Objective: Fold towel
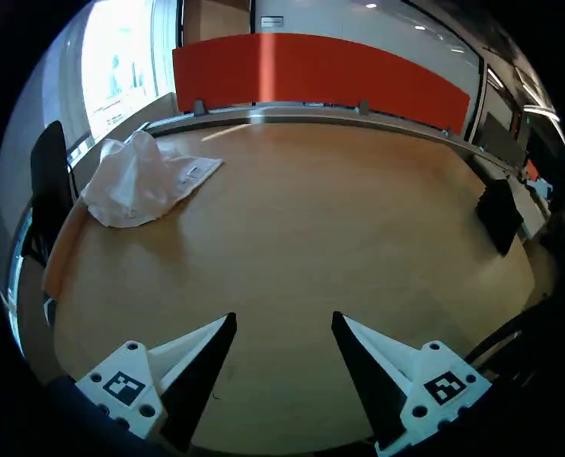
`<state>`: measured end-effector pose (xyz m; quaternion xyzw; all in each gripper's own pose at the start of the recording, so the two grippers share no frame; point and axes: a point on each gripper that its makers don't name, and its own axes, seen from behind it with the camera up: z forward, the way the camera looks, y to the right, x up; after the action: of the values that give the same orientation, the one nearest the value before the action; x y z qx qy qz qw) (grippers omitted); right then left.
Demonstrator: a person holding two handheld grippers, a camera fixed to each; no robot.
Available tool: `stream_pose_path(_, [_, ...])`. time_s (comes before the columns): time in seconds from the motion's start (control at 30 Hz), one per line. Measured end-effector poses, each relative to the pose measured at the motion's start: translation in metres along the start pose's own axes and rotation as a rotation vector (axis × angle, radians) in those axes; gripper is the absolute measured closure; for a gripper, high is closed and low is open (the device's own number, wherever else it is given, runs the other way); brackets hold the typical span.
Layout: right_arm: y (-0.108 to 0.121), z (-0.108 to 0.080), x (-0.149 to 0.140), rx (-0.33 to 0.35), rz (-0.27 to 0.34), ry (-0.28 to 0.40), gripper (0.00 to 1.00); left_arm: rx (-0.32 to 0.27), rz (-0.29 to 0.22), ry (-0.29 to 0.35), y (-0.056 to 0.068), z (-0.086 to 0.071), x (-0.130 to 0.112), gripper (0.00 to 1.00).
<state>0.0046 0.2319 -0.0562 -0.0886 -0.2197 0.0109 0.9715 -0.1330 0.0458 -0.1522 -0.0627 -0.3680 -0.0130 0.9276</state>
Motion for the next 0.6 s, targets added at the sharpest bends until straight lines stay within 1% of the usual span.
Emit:
stream_pose_path(0.17, [-0.008, -0.004, 0.023, -0.012, -0.009, 0.087, 0.08, 0.009, -0.009, 0.022, -0.004, 0.002, 0.009, 0.07])
stream_pose_path(0.47, [-0.026, -0.013, 0.065, -0.007, 0.034, 0.233, 0.08, 0.014, -0.035, 0.076, -0.008, 0.006, 0.035, 0.07])
stream_pose_path(0.6, [-0.037, -0.018, 0.076, 0.013, 0.039, 0.276, 0.08, 0.021, -0.042, 0.110, -0.012, 0.008, 0.049, 0.07])
